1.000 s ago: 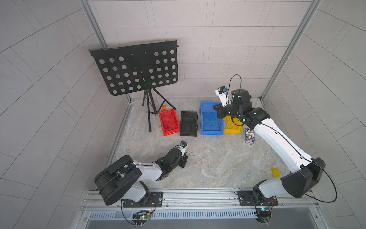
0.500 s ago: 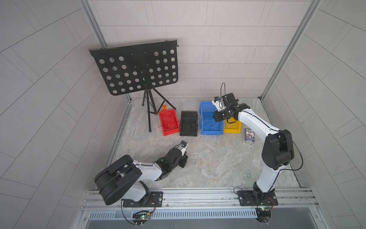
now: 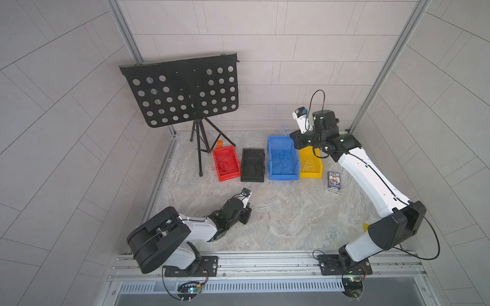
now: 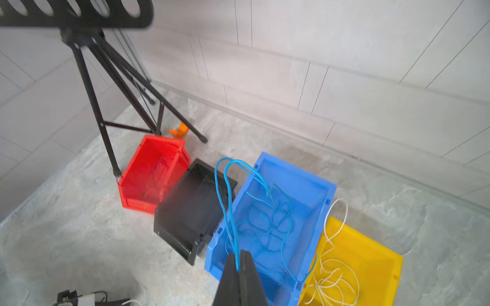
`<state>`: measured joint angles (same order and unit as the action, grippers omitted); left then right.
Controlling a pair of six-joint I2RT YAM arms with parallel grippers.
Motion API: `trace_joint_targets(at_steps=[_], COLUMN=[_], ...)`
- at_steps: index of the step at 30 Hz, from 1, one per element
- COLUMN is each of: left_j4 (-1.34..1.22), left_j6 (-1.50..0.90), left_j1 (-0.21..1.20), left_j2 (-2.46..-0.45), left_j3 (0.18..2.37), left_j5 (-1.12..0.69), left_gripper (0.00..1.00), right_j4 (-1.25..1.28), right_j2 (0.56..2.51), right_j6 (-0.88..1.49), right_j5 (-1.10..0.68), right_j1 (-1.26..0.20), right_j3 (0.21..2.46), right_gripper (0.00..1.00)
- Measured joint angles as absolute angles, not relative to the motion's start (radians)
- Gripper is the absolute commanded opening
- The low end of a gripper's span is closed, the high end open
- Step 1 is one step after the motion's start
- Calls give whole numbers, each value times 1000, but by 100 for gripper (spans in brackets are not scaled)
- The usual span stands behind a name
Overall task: Untangle and sort cables by color
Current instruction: Place the cable in the bin.
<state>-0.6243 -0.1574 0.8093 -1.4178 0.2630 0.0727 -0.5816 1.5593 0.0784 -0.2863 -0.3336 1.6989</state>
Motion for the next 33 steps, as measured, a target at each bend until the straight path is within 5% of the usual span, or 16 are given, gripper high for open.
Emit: trace_joint_targets(at_steps=[10, 20, 33], left_j4=[-625, -628, -641], left_j6=[-157, -157, -157], left_j1=[809, 809, 809], left_j2=[-1419, -1424, -1439], left_j3=[263, 263, 262], left_j5=[73, 72, 65], left_gripper=[0, 0, 0], right_j4=[-595, -636, -578], right_j2=[1656, 1529, 1574], right_j6=[78, 33, 35], right_j5=[-284, -164, -111], right_j1=[-343, -435, -397], right_j3=[1677, 1823, 1647], right_gripper=[0, 0, 0])
